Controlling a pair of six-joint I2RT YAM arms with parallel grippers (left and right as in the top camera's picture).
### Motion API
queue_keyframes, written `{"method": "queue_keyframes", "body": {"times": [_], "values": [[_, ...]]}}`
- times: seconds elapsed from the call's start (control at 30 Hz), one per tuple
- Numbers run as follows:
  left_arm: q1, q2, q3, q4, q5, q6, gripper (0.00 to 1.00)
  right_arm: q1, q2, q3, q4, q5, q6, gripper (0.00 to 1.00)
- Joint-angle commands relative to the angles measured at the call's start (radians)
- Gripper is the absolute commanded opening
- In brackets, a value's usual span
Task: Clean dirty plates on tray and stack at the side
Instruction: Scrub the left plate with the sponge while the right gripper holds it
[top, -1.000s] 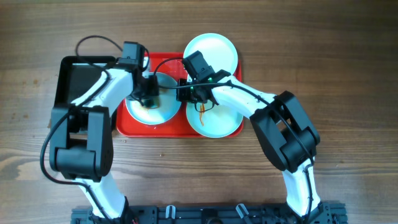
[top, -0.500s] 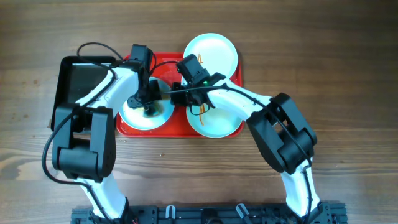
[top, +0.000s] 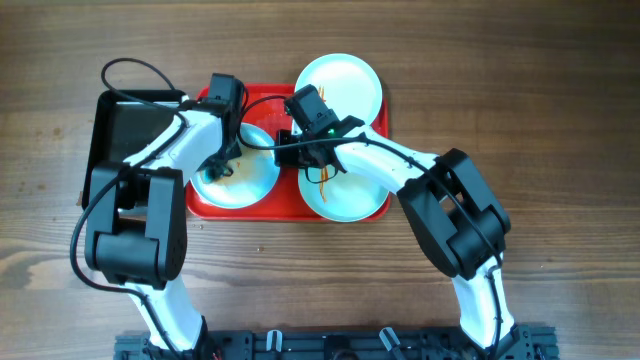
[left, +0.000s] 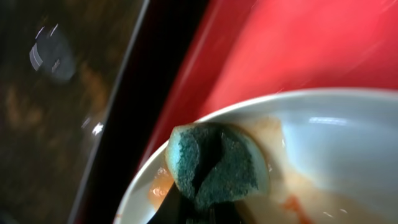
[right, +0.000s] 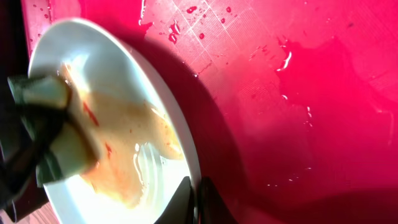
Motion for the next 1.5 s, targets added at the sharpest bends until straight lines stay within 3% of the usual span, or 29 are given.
{"method": "queue_keyframes", "body": {"times": [0.0,0.1,0.17,0.27,0.37,0.6,0.83,0.93,1.27,1.47], "values": [[0.02,0.067,-0.045,-0.106,0.002,-0.032,0.04,-0.025,0.016,0.008,-0.01,0.026,0.004,0.05],[0.012,0.067,-0.045,-0.161,0.167,-0.028,0.04,-0.025,0.016,0.008,-0.011,0.026,0.003,0.05],[0.012,0.067,-0.045,-0.154,0.313,0.037,0.04,-0.025,0.016,0.008,-0.011,0.026,0.004,0.05],[0.012,0.067,-0.045,-0.089,0.558,0.153,0.04,-0.025,0.016,0.008,-0.011,0.025,0.003,0.05],[0.012,0.067,-0.045,-0.016,0.681,0.175,0.04,-0.025,0.016,0.008,-0.011,0.025,0.003,0.05],[0.012,0.071,-0.045,0.117,0.683,0.164,0.04,-0.025,0.016,0.008,-0.009,0.025,0.004,0.05],[0.012,0.071,-0.042,0.245,0.327,-0.166,0.04,-0.025,0.016,0.008,-0.002,0.024,0.004,0.05],[0.01,0.063,-0.031,0.187,0.296,-0.171,0.04,-0.025,0.016,0.008,0.005,0.01,0.004,0.05],[0.01,-0.015,-0.013,-0.16,0.349,-0.198,0.04,-0.025,0.016,0.008,0.012,-0.002,0.003,0.05],[0.01,-0.011,-0.014,-0.159,0.663,-0.001,0.04,-0.025,0.016,0.008,0.012,-0.002,0.003,0.05]]}}
